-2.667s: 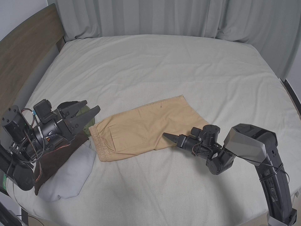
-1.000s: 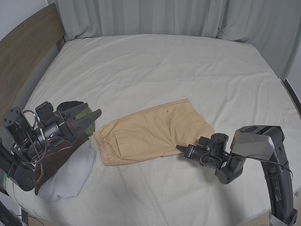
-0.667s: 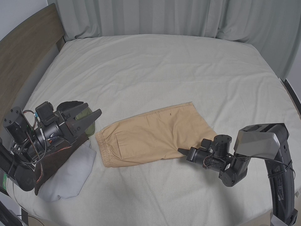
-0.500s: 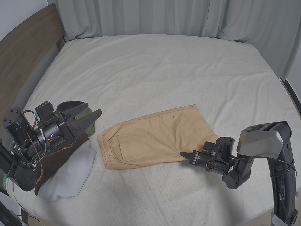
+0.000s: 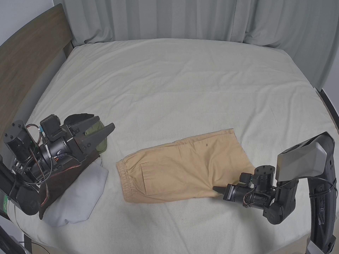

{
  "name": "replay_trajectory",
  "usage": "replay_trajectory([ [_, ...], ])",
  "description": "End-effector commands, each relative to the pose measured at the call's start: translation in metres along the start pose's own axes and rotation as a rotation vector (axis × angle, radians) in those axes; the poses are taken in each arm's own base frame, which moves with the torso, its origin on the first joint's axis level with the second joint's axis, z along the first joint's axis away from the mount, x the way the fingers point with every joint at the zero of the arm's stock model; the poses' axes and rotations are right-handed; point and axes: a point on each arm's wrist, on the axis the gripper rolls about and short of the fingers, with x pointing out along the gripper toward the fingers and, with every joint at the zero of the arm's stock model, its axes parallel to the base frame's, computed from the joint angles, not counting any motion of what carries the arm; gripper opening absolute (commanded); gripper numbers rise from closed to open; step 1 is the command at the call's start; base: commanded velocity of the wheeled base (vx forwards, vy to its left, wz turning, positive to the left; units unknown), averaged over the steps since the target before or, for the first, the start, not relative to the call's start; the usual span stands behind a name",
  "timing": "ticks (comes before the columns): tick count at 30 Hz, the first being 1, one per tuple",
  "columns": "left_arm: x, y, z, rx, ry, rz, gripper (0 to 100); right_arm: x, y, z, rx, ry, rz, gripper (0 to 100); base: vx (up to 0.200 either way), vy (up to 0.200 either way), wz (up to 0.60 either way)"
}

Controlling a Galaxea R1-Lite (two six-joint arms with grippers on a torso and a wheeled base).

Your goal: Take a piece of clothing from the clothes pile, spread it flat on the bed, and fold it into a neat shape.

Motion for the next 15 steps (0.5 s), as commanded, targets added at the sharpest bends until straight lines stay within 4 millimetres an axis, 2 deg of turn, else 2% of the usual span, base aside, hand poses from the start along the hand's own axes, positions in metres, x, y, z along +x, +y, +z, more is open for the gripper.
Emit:
replay_trajectory([
  [1, 0.0, 0.0, 0.0, 0.0, 0.0, 0.001, 100, -0.016, 0.002, -0.007, 0.009, 0.029, -0.025, 0, 0.0, 0.0, 0.0],
  [6, 0.0, 0.0, -0.001, -0.002, 0.003, 0.002, 100, -0.026, 0.002, -0.018, 0.023, 0.068, -0.064, 0, 0.0, 0.0, 0.0],
  [15, 0.0, 0.001, -0.003, -0.005, 0.009, 0.002, 100, -0.03, 0.005, -0.028, 0.022, 0.094, -0.1, 0, 0.0, 0.0, 0.0],
])
